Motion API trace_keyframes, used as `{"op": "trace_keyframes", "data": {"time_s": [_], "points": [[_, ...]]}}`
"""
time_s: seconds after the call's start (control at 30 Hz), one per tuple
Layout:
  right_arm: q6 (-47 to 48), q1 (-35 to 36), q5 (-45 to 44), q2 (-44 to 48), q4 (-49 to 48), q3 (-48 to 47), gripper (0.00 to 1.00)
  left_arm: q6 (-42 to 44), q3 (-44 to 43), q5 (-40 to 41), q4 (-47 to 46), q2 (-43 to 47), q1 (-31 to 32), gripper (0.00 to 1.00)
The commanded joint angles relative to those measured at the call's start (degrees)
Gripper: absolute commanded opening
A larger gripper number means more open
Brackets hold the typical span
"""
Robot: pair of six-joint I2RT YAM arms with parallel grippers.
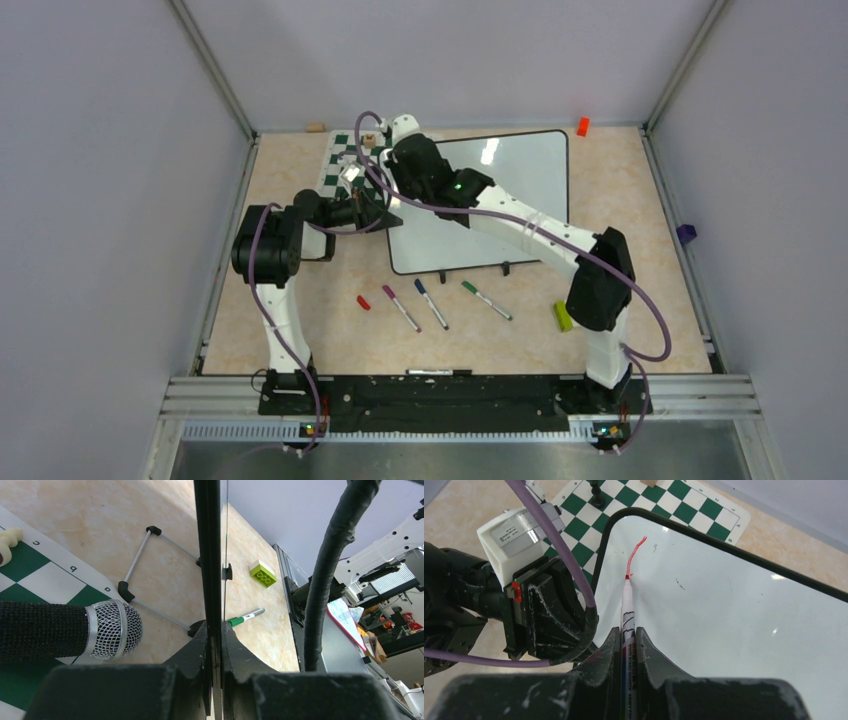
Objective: Write a sentence on the whiteboard
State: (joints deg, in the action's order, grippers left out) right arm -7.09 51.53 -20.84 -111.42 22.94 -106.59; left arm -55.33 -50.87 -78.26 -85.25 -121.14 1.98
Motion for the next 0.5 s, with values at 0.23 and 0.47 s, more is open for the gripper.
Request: {"op": "trace_keyframes", "data": {"time_s": [0.23,0.47], "points": [[-1.6,-0.5,1.2,3.6,1.8,0.8,0.0,3.9,0.2,0.5,-7.5,0.8,-0.1,0.0],[-1.0,-0.8,1.2,3.1,2.4,-3.9,0.0,3.9,0.2,0.5,-7.6,0.8,-0.1,0.0]]}}
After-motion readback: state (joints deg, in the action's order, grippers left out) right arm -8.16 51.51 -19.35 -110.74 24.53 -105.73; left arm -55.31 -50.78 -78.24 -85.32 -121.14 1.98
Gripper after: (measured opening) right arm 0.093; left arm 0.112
